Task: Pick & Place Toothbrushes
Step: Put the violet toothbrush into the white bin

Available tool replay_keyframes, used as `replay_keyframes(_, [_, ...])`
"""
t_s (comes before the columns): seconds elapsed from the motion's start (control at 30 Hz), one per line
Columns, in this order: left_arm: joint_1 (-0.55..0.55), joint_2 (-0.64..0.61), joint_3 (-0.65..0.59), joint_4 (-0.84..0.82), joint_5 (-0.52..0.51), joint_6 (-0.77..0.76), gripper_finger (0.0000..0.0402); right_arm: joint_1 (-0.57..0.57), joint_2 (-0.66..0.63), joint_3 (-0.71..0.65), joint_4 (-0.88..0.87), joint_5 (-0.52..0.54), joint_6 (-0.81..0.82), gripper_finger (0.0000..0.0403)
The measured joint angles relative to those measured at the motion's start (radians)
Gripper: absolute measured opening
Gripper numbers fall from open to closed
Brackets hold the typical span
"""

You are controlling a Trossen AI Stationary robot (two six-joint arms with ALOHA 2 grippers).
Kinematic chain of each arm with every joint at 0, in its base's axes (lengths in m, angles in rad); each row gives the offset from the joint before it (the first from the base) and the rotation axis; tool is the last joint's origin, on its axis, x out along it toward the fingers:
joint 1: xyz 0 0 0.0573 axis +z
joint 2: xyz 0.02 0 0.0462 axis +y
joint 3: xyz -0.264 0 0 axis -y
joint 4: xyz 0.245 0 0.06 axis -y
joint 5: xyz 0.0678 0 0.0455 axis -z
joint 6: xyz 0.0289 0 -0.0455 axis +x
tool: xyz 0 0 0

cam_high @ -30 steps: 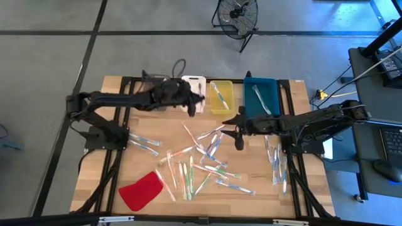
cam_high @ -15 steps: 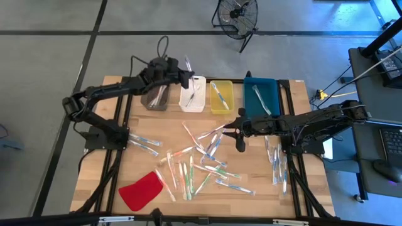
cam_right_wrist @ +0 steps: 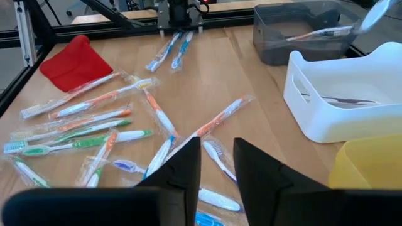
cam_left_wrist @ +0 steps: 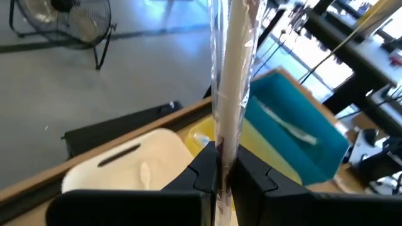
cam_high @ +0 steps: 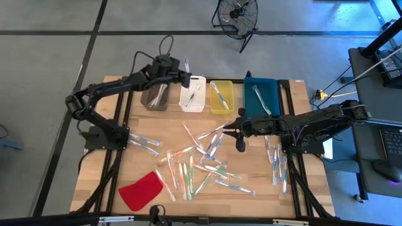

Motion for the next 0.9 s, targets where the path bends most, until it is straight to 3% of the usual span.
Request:
replay_keyframes(0.47, [-0.004,0.168,0.0,-0.004,0.005,0.001,0.0022,0.0,0.0,0.0,0.0,0.0,0.009,0.0075])
replay_keyframes(0.9, [0.004,0.258,-0.001,-0.006,0.005,0.001,0.0022,0.0,0.0,0.0,0.0,0.0,0.026,0.0093])
